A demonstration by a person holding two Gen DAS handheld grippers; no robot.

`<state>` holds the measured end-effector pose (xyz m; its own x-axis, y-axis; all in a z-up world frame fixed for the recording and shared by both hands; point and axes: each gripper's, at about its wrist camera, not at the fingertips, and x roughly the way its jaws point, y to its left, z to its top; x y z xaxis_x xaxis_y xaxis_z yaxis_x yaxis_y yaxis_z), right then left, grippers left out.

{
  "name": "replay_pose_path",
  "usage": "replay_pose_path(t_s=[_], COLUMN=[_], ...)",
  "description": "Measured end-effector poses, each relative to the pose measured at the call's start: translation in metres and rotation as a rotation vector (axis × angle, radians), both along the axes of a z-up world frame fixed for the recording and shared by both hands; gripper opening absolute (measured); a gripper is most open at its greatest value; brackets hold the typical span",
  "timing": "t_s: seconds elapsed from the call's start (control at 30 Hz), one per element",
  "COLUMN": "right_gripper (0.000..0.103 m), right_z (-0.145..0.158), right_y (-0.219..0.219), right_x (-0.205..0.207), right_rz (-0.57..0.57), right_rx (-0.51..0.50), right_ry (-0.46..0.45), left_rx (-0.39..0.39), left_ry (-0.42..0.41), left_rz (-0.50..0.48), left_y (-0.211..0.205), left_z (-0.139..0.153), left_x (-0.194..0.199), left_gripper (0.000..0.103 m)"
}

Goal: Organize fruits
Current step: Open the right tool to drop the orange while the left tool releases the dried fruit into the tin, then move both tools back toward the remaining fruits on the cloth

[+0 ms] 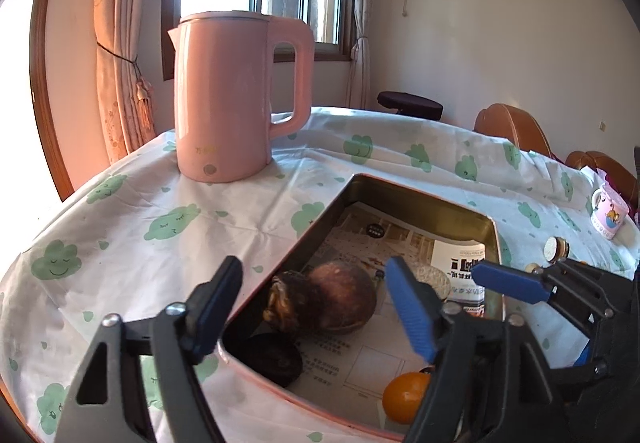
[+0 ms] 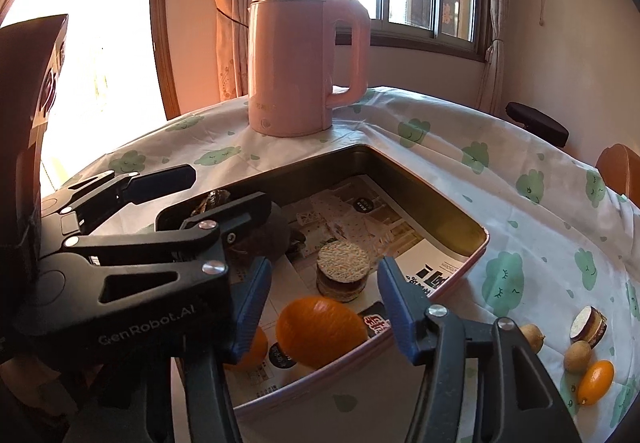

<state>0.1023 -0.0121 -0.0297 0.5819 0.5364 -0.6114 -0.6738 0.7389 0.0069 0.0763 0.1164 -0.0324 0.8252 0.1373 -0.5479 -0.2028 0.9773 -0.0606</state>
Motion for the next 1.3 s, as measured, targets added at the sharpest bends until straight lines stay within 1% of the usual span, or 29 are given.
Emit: replay_pose_path(t_s=[0.1,0.2,0.27,0.37,0.47,0.57,0.67,0.73,0.87,0.97,1.1,1.2,1.27,1.3], right_gripper=[0.061,0.062,0.063,0.064,0.065,0.065,0.065,0.065,0.065,0.065,0.065,0.065,0.062,0.060], right_z=[0.002,0.006,0.007,0.010,0.011,0.010,0.009,0.008,0.001,-0.003,-0.010,-0.015,-0.017,-0.018], right_y=[-0.001,-0.012,-0.025,-0.053,-0.091,-0.131,-0.168,-0.187,-0.201,-0.204,-0.200,-0.198,-0.200,-0.200], right_x=[-0.006,-0.012,-0.015,-0.016,-0.010,0.001,0.012,0.018,0.026,0.031,0.038,0.044,0.046,0.048], right_rz=[-0.003,-0.017,-0.035,-0.076,-0.158,-0.284,-0.395,-0.444,-0.465,-0.449,-0.429,-0.421,-0.415,-0.415], right_rx=[-0.010,-0.016,-0.022,-0.025,-0.036,-0.066,-0.067,-0.052,-0.045,-0.032,-0.037,-0.050,-0.045,-0.044], right_ry=[-0.024,-0.048,-0.062,-0.077,-0.087,-0.099,-0.083,-0.066,-0.028,-0.001,0.034,0.072,0.087,0.099], left_rx=[-0.003,-0.014,-0.018,-0.024,-0.022,-0.005,0.025,0.046,0.079,0.096,0.107,0.125,0.119,0.119], left_ry=[-0.022,-0.047,-0.063,-0.072,-0.069,-0.058,-0.049,-0.044,-0.027,0.006,0.060,0.092,0.107,0.113], left_rz=[-0.004,-0.002,0.004,-0.002,-0.032,-0.069,-0.117,-0.154,-0.206,-0.238,-0.276,-0.286,-0.296,-0.297], left_y=[0.000,0.002,0.002,-0.003,-0.018,-0.040,-0.067,-0.088,-0.122,-0.144,-0.161,-0.169,-0.171,-0.172], left_z=[0.006,0.012,0.016,0.019,0.021,0.022,0.024,0.026,0.027,0.020,0.007,0.000,-0.004,-0.005], left_x=[-0.005,-0.010,-0.013,-0.015,-0.012,-0.008,-0.004,0.000,0.010,0.025,0.042,0.053,0.056,0.057], left_gripper=[0.082,0.084,0.087,0.087,0.087,0.087,0.087,0.087,0.087,0.087,0.087,0.087,0.087,0.087])
